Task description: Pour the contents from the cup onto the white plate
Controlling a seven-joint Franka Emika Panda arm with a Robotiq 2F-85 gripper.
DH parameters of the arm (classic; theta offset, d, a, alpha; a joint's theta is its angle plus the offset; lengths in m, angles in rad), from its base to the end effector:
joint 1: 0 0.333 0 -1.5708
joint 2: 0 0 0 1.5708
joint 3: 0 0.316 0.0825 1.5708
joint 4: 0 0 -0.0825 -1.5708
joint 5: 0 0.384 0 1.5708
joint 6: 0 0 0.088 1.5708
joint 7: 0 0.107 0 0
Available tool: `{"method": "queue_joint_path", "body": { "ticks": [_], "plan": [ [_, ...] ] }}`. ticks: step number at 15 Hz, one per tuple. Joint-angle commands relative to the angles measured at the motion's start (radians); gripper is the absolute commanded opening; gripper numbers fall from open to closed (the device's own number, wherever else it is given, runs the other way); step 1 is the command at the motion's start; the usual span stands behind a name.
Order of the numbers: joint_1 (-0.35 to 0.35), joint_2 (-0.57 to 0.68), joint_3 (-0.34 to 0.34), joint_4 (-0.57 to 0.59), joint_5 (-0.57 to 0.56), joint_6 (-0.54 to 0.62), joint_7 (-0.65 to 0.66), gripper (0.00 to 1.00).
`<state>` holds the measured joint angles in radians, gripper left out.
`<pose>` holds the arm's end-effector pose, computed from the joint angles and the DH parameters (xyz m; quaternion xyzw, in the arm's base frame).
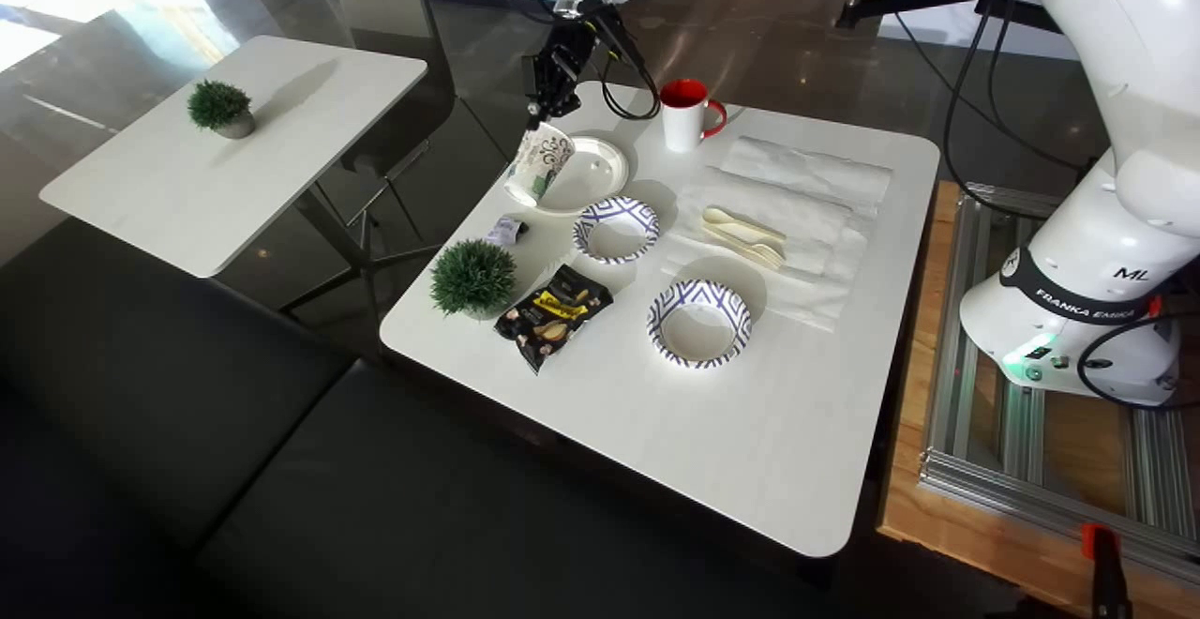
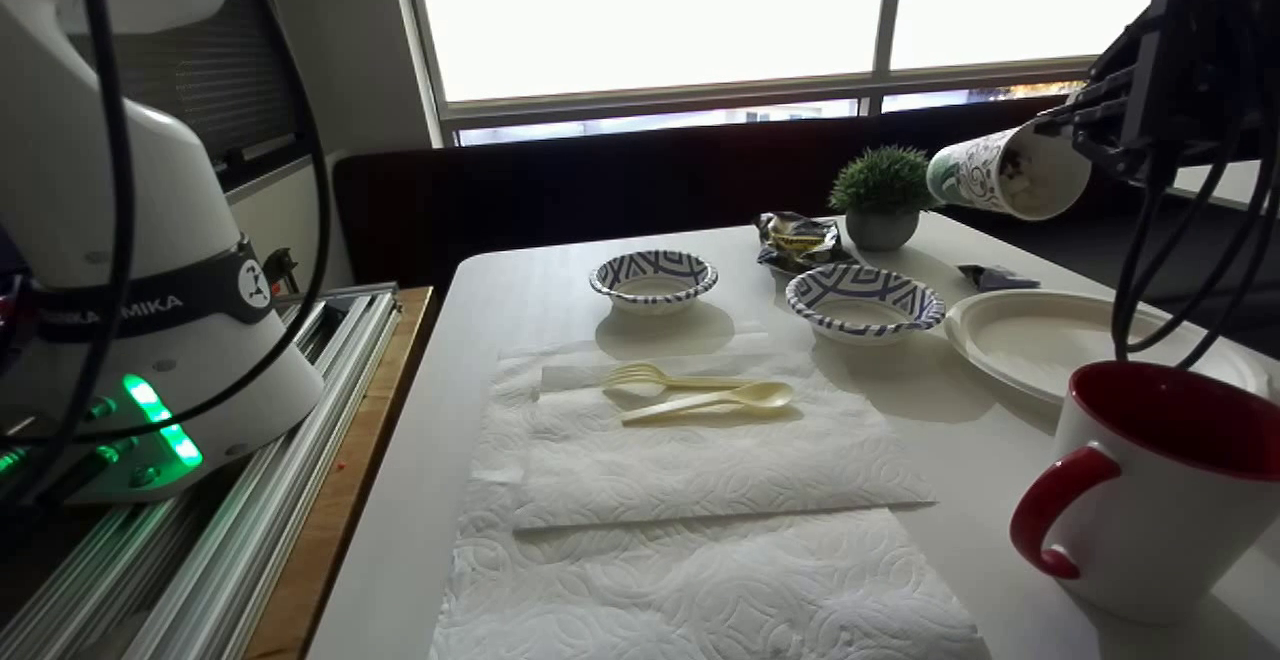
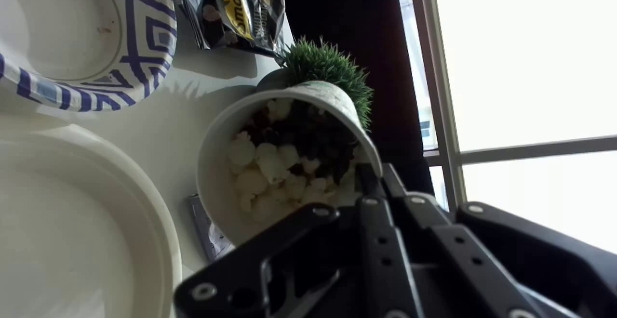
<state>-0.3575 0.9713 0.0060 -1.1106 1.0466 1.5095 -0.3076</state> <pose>0.7149 -0.1603 0.2391 -0.8269 0.1301 0.0726 0.5422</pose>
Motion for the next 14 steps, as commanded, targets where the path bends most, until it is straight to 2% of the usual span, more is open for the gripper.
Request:
{"method": "queue_joint_path", "body": {
  "ticks": [1, 6, 14],
  "plan": [
    [-0.026, 0.108, 0.029, 0.161, 0.005, -0.067, -0.035, 0.01],
    [-0.045, 0.183, 0.063, 0.272, 0.01, -0.111, -0.058, 0.01],
    [-0.124, 0.296, 0.138, 0.391, 0.074, -0.191, -0.02, 0.01]
  ]
}}
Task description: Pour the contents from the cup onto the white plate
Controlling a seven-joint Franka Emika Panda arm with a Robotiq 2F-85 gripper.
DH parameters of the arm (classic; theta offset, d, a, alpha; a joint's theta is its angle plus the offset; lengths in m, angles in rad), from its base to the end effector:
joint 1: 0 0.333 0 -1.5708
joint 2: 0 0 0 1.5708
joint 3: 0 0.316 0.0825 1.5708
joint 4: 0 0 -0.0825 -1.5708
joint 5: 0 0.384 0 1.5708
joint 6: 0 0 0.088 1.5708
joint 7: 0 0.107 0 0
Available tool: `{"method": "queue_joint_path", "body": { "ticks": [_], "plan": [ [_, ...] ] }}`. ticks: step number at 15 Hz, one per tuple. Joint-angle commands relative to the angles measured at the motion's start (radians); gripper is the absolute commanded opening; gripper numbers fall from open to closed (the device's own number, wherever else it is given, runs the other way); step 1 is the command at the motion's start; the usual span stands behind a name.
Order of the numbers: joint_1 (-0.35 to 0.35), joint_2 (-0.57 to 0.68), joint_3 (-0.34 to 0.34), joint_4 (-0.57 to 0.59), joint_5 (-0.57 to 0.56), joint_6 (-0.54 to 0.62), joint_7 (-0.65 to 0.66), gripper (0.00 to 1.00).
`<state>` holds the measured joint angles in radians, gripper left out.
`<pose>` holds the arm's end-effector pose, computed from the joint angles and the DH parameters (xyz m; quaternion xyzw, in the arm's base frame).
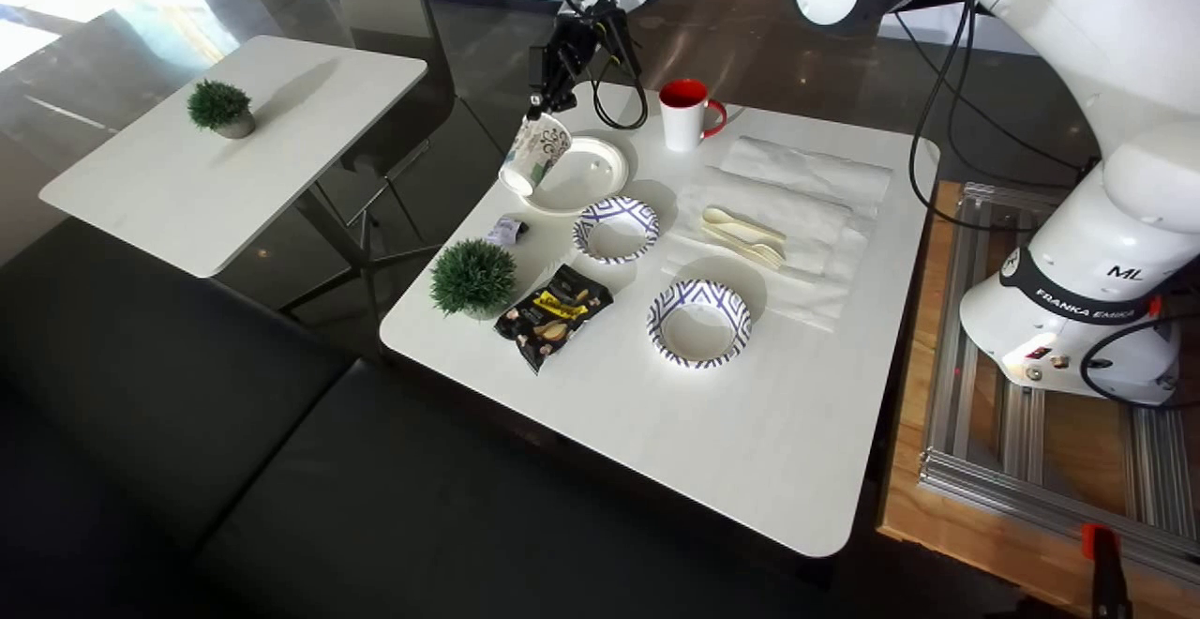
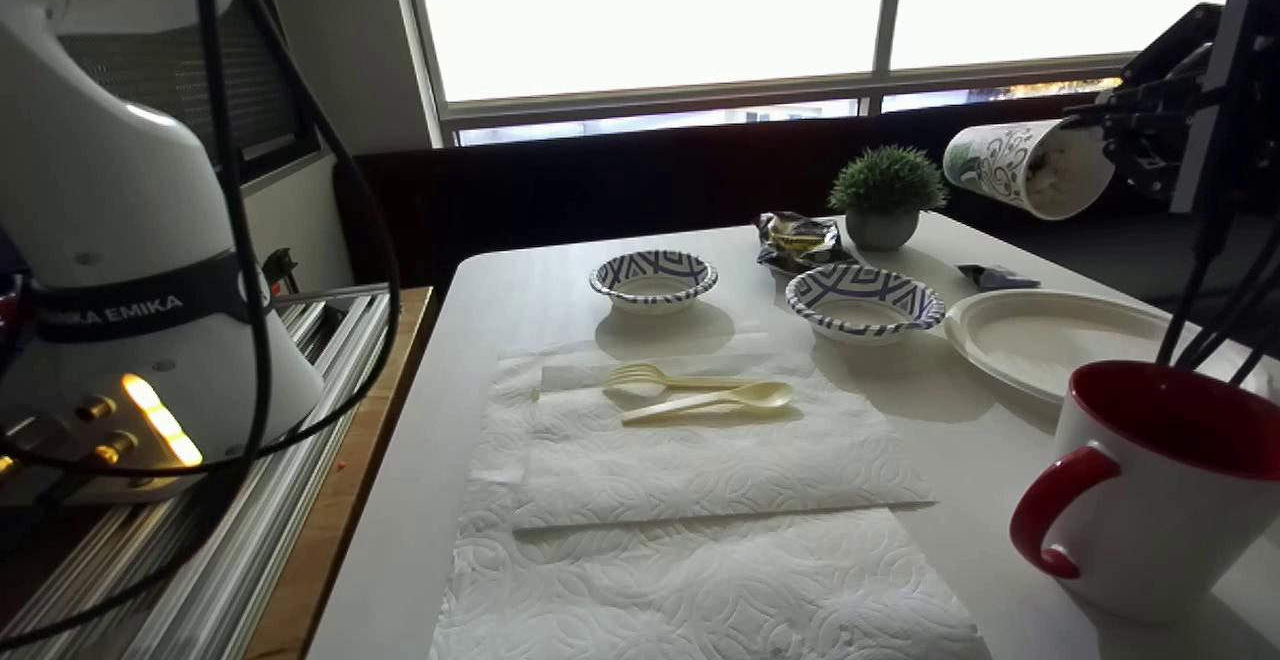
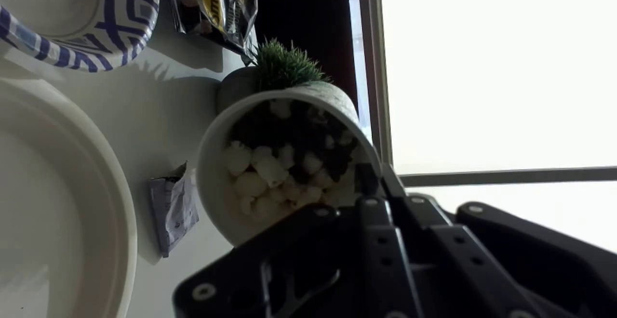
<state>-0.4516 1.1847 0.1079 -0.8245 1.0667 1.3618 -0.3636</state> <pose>0.7256 -0.1857 0.2193 -0.7892 0.0626 0.0493 0.6090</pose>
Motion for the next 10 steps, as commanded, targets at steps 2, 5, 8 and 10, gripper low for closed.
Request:
{"method": "queue_joint_path", "body": {
  "ticks": [2, 5, 8, 10],
  "plan": [
    [-0.033, 0.108, 0.046, 0.127, 0.076, -0.031, 0.043, 0.01],
    [-0.027, 0.129, 0.06, 0.145, 0.08, -0.013, 0.051, 0.01],
    [-0.016, 0.145, 0.067, 0.166, 0.071, 0.001, 0.065, 0.01],
    [-0.011, 0.153, 0.069, 0.177, 0.068, 0.008, 0.072, 0.01]
  ]
}}
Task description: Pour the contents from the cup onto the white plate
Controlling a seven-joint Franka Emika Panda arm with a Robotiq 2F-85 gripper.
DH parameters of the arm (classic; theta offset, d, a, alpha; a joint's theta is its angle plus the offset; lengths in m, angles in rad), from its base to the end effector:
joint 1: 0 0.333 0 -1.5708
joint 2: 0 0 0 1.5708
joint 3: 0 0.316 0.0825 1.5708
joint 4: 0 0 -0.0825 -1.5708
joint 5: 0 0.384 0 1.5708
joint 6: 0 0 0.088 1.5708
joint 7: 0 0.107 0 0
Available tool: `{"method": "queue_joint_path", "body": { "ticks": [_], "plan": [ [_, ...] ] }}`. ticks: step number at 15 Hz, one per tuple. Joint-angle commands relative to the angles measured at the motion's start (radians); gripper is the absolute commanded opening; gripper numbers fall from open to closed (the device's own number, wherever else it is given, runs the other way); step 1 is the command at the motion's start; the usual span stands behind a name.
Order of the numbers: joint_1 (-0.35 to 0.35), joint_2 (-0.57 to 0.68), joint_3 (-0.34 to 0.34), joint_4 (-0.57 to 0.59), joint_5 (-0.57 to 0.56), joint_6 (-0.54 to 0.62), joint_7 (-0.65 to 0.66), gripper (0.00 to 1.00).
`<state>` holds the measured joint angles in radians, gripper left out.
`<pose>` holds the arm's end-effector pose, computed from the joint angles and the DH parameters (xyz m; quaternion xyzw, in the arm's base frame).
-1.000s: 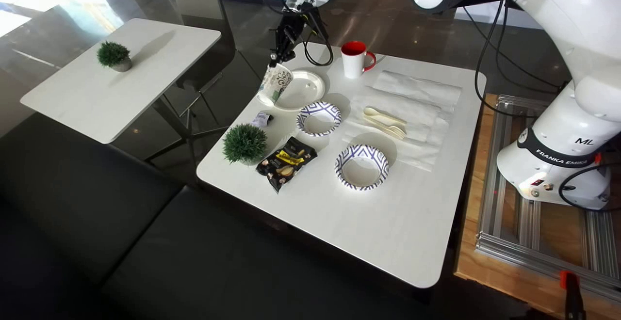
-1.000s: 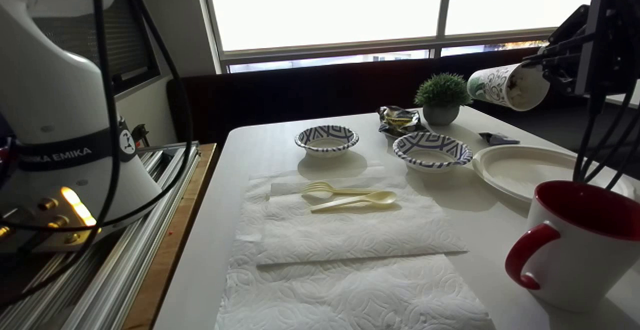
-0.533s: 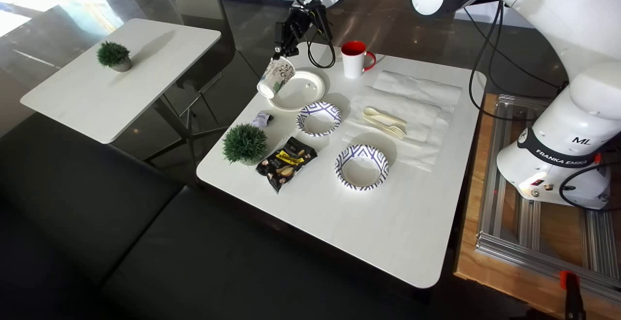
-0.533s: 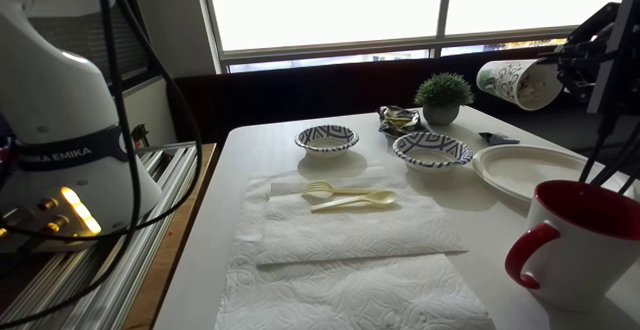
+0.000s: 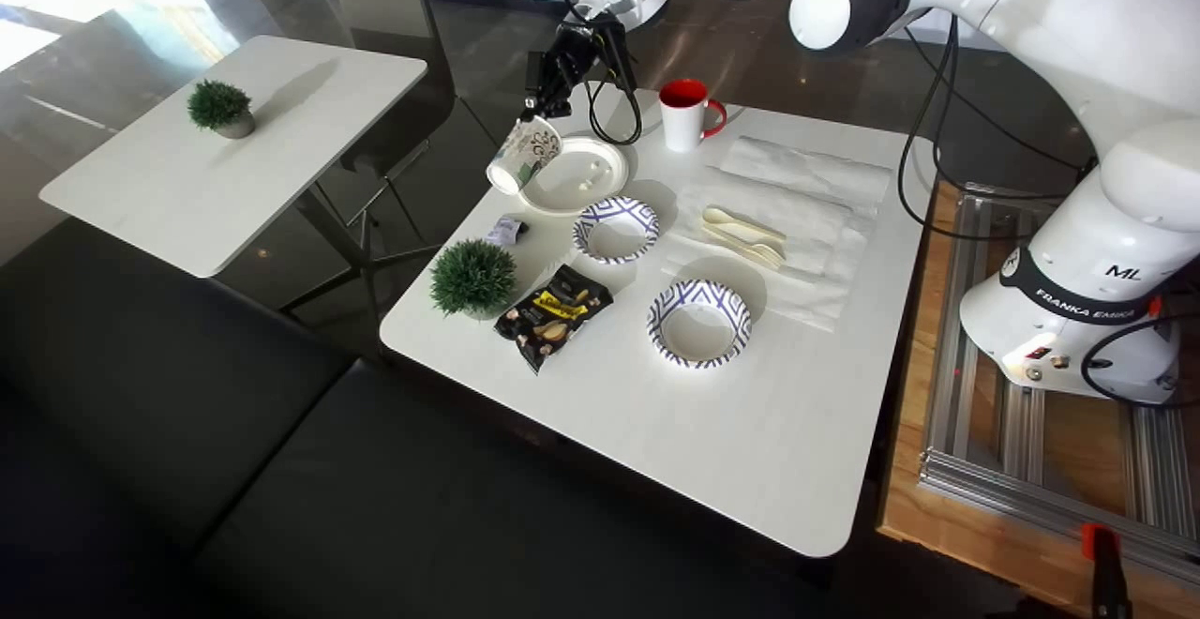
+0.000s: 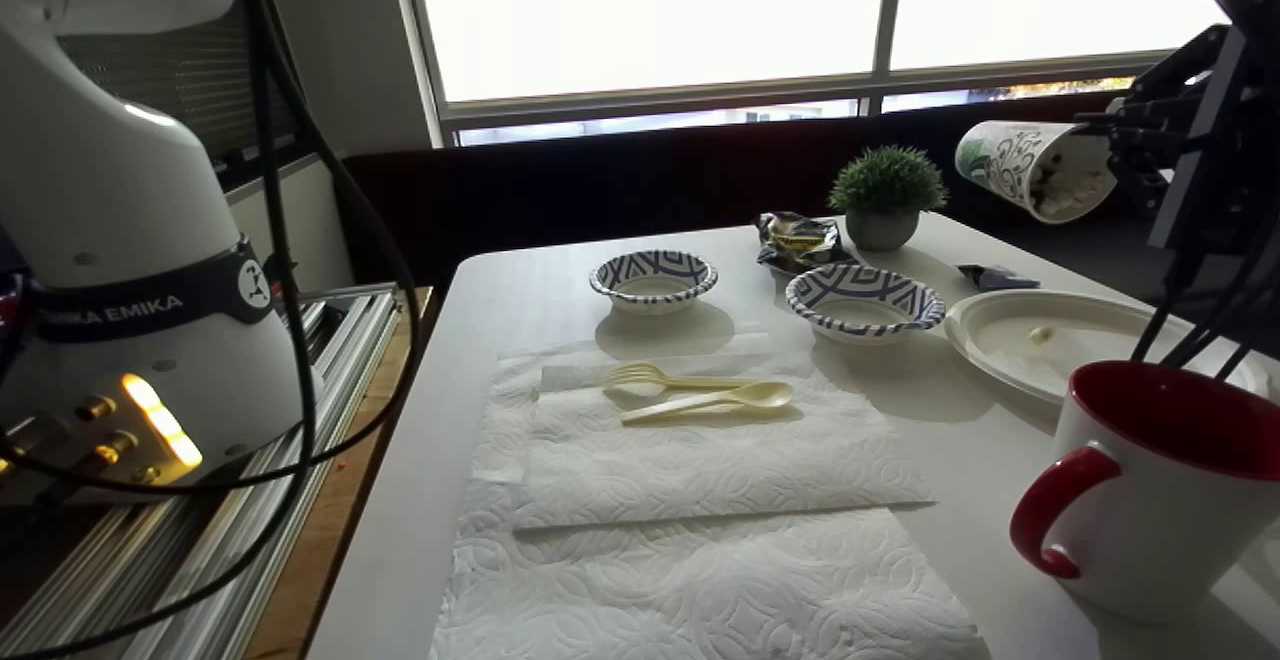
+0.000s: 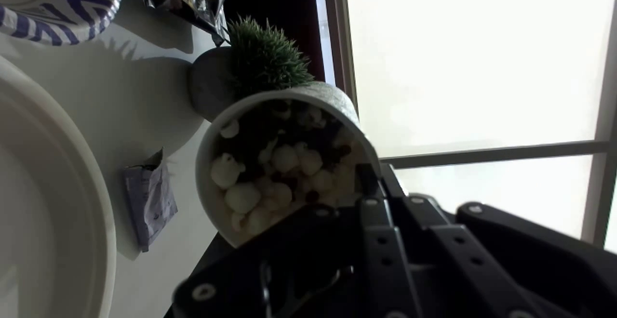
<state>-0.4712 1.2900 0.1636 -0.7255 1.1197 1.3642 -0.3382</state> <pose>0.7329 -0.1856 0.1965 -0.7569 0.0739 0.0346 0.6484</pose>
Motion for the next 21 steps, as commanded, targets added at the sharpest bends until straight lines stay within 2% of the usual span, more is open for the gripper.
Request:
{"method": "queue_joint_path", "body": {
  "ticks": [1, 10, 21],
  "plan": [
    [0.011, 0.05, 0.011, 0.084, 0.013, 0.013, 0.049, 0.01],
    [0.012, 0.065, 0.011, 0.107, 0.012, 0.057, 0.077, 0.01],
    [-0.01, 0.084, 0.047, 0.12, 0.027, 0.037, 0.072, 0.01]
  ]
}}
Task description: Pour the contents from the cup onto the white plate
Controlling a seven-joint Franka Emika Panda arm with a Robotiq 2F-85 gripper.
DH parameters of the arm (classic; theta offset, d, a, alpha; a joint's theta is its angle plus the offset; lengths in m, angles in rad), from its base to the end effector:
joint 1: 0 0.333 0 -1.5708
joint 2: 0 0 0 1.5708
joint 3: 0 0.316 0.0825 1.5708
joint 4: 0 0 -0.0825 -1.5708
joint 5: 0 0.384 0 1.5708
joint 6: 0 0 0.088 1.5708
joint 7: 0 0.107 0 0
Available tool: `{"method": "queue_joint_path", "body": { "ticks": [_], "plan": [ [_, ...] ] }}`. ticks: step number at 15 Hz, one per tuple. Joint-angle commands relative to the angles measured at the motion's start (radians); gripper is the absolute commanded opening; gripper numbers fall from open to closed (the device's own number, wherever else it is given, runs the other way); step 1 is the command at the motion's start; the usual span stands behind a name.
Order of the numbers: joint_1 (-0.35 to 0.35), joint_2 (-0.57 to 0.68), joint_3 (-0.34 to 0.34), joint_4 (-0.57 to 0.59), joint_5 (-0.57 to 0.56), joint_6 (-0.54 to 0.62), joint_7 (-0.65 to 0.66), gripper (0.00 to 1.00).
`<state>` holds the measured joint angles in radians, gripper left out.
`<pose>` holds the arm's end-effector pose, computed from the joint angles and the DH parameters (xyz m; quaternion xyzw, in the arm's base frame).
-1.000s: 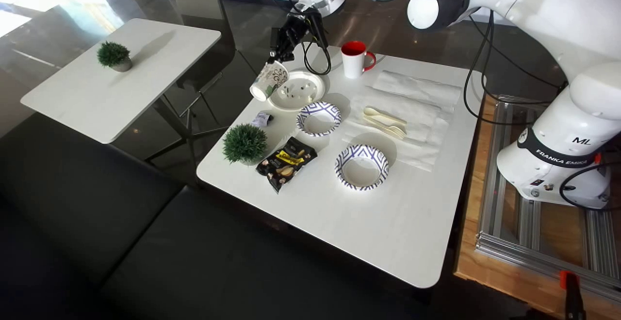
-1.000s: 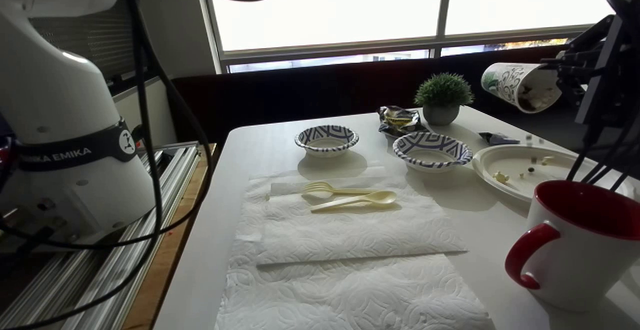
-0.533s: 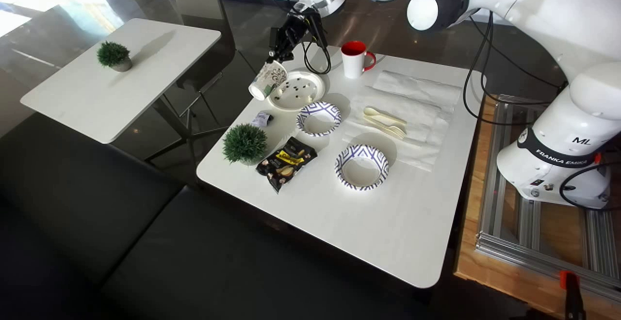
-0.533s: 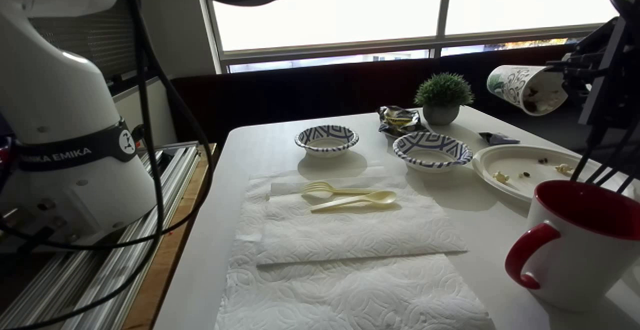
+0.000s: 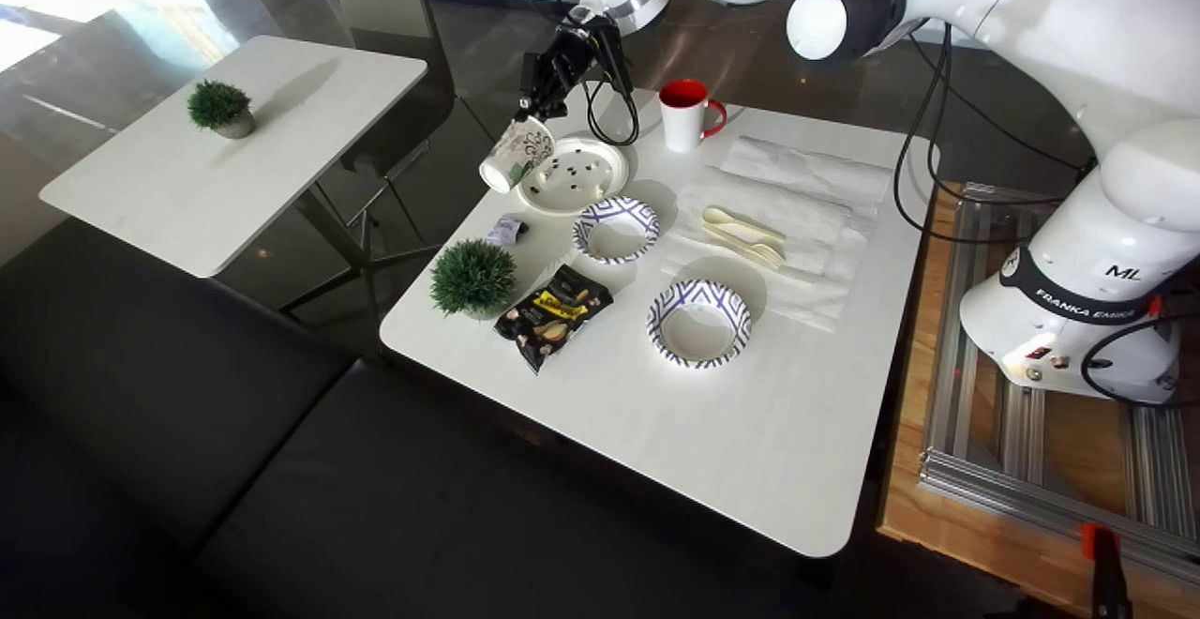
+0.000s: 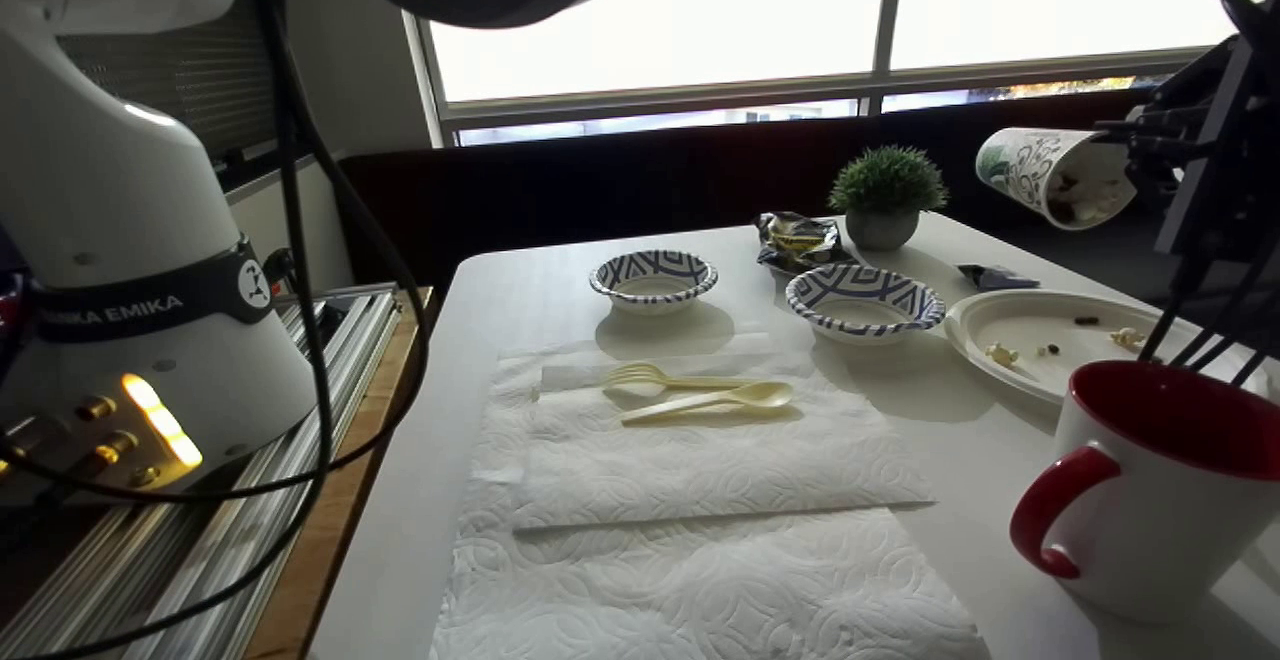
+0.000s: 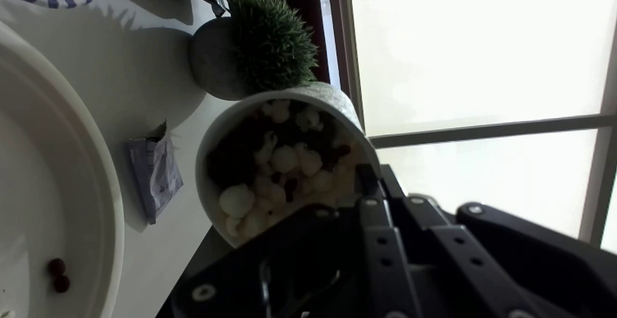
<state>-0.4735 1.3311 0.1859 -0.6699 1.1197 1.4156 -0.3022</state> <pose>0.7409 -0.1903 0.1911 -0.7564 0.0976 0.0184 0.6465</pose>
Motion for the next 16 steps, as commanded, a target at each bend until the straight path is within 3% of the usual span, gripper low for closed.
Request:
{"method": "queue_joint_path", "body": {
  "ticks": [1, 16],
  "plan": [
    [-0.01, 0.043, 0.03, 0.064, 0.03, -0.01, 0.036, 0.01],
    [-0.038, 0.062, 0.091, 0.062, 0.072, 0.009, 0.068, 0.01]
  ]
}}
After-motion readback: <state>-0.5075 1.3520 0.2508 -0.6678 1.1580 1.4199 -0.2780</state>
